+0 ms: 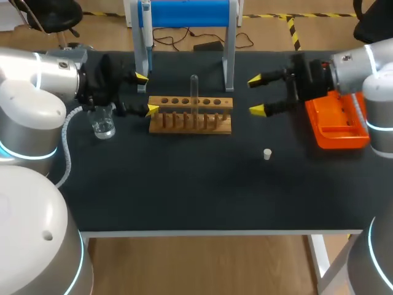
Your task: Invert the test tube, pick up the pipette, mount the tip to pipette, aspirate from beaker and dispense into the tube, eject the tip, return the pipette, and cap with the stopper.
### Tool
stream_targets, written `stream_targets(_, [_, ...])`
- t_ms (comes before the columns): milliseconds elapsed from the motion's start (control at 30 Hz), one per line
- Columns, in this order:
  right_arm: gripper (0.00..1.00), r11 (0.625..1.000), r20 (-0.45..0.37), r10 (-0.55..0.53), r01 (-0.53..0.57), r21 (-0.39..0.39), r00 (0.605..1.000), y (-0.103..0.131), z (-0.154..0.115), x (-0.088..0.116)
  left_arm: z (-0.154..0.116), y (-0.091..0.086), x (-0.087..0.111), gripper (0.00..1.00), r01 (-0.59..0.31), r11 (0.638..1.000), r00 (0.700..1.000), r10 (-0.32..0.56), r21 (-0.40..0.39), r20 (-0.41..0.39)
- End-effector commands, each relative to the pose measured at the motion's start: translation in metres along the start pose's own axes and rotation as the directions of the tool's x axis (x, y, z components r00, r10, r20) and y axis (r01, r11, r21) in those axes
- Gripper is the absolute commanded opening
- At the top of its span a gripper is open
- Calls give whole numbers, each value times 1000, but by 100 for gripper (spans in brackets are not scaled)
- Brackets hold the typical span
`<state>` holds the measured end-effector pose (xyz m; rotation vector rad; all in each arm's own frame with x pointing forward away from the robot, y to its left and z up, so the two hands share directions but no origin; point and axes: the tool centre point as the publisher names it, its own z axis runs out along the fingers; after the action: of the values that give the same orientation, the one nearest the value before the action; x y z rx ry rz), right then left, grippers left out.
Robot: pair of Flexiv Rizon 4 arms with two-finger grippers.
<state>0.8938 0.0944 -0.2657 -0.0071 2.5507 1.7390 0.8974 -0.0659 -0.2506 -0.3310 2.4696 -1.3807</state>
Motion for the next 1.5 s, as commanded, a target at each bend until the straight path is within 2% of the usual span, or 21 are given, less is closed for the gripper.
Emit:
stream_targets(33, [100, 1000, -64, -21, 20, -22, 998, 4, 32, -17, 0, 0, 0, 100, 1, 1000, 1000, -1, -1, -1])
stream_targets(267, [100, 989, -158, -54, 32, -142, 986, 23, 66, -21, 0, 0, 0, 100, 1, 1000, 1000, -1, -1, -1])
stream_targets(767, [100, 953, -189, -59, -1, -302, 980, 36, 97, -27, 0, 0, 0, 100, 1, 1000, 1000, -1, -1, -1])
stream_targets(1167, [100, 942, -216, -9, -65, -329, 976, 42, 118, -30, 0, 0, 0, 100, 1, 1000, 1000, -1, -1, -1])
stream_targets(1500, [100, 930, -192, 19, -88, -356, 981, 38, 126, -40, 0, 0, 0, 100, 1, 1000, 1000, -1, -1, -1])
